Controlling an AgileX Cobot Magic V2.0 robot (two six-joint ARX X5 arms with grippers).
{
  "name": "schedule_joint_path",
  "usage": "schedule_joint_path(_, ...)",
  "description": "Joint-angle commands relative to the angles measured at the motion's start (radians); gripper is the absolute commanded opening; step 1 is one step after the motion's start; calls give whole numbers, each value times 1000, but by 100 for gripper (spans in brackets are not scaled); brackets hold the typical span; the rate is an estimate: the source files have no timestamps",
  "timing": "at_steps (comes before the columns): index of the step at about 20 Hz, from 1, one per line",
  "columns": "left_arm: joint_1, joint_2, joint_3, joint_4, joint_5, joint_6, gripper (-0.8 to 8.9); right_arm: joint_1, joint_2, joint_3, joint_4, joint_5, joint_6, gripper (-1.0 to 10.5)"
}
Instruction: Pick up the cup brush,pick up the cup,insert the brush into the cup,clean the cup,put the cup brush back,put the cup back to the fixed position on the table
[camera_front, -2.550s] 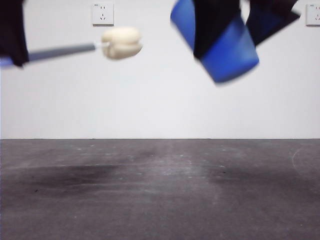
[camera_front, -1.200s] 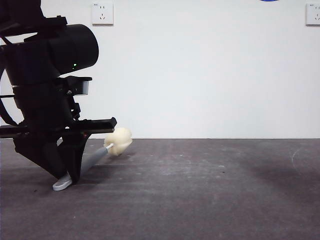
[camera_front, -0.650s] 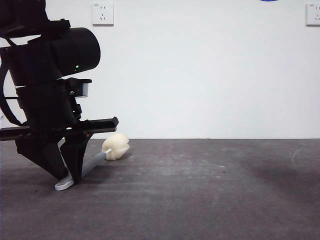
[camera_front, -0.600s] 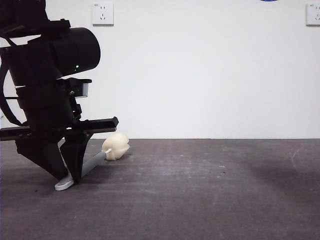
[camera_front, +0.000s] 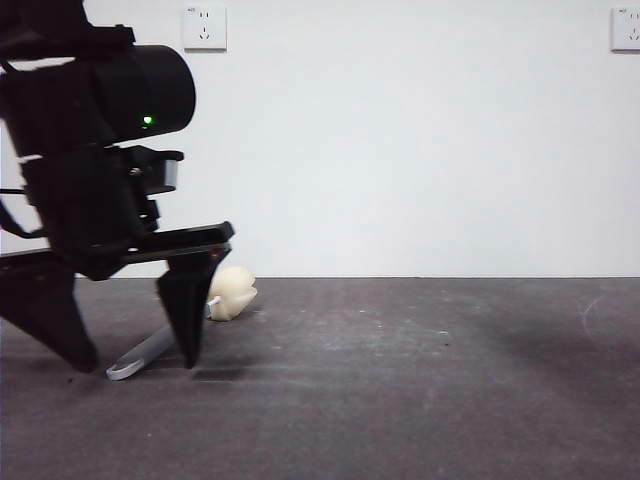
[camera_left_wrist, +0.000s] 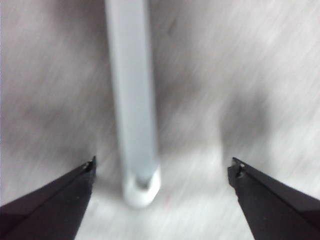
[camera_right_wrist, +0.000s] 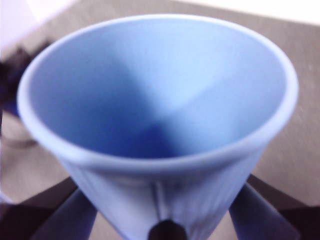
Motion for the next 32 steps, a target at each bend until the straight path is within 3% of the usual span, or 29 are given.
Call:
schedule_joint_path(1, 2, -67, 2, -32, -5, 46, 442, 2, 26, -30, 72, 7, -22, -12)
schedule_joint_path(8, 1, -423, 10, -117, -2, 130, 441, -22, 201, -217, 451, 63, -99, -12)
schedule_joint_path(11, 2, -590, 10, -208, -2, 150, 441, -56, 291, -322, 682, 109, -98, -12)
schedule_joint_path(16, 1, -794, 10, -301, 6, 149, 441, -125, 508, -401, 942, 105, -97, -12)
schedule_joint_path(24, 1, -891, 10, -419, 35, 148, 441, -220, 859, -401, 1293, 70, -75, -12)
schedule_joint_path(26, 1, -891, 10, -419, 47, 148, 441, -242, 909, -401, 1364, 23, -75, -12)
schedule_joint_path(32, 2, -891, 10, -417, 45, 149, 441, -301, 1007, -401, 1452, -29, -74, -12)
